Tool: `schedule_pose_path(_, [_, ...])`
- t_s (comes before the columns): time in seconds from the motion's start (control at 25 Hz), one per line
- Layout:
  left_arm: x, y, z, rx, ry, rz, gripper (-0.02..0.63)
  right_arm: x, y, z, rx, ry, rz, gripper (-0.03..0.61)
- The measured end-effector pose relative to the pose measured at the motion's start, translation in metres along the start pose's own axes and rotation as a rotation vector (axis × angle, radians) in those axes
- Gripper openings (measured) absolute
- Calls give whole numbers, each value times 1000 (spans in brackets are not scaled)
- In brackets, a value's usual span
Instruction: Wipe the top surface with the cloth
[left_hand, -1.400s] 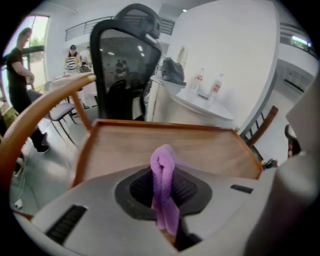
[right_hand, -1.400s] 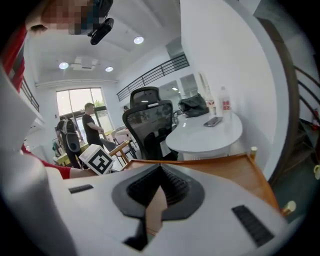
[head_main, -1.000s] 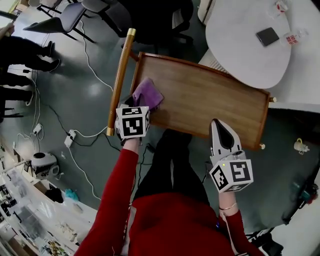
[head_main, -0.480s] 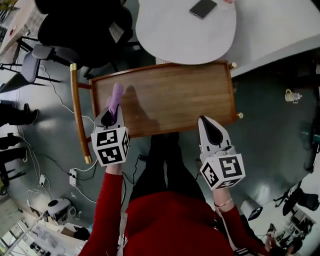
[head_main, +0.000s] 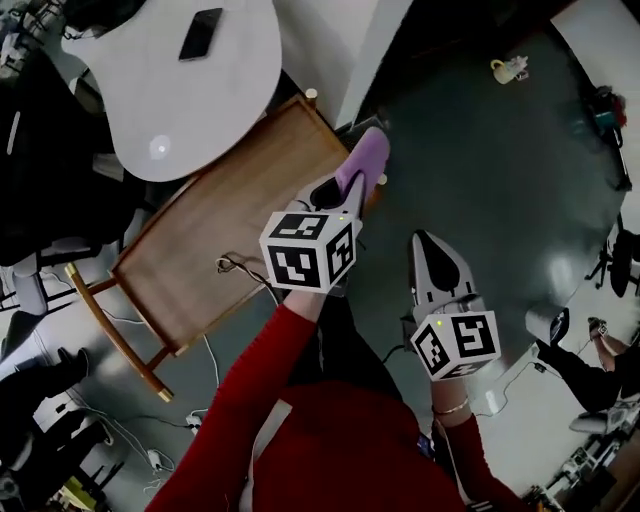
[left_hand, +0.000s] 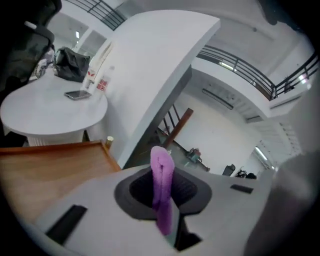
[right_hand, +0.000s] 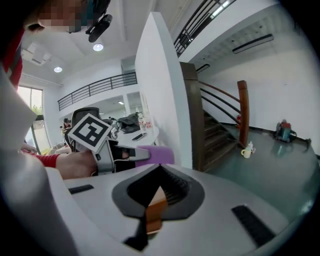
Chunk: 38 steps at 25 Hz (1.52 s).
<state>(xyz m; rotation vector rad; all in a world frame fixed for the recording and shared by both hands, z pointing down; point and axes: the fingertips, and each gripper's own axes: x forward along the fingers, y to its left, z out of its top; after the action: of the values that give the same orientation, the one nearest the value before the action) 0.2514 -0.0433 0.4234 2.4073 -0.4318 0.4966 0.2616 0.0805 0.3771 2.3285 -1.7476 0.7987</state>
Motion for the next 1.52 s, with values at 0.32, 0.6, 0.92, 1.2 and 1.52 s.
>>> schedule_pose_path(0.32, [29, 5, -62, -93, 191, 27, 53, -4, -17, -9, 27, 46, -4, 12])
schedule_pose_path(0.6, [-41, 88, -93, -153, 194, 285, 54, 40, 28, -4, -77, 114, 196, 11])
schedule_pose_path(0.92, [-208, 180, -141, -320, 88, 667, 54, 76, 115, -13, -205, 177, 463, 12])
schedule_pose_path(1.2, [-341, 222, -184, -423, 13, 984, 54, 97, 187, -27, -300, 223, 652, 11])
schedule_pose_path(1.52, [-389, 224, -198, -430, -18, 1147, 54, 95, 228, -37, -365, 243, 752, 11])
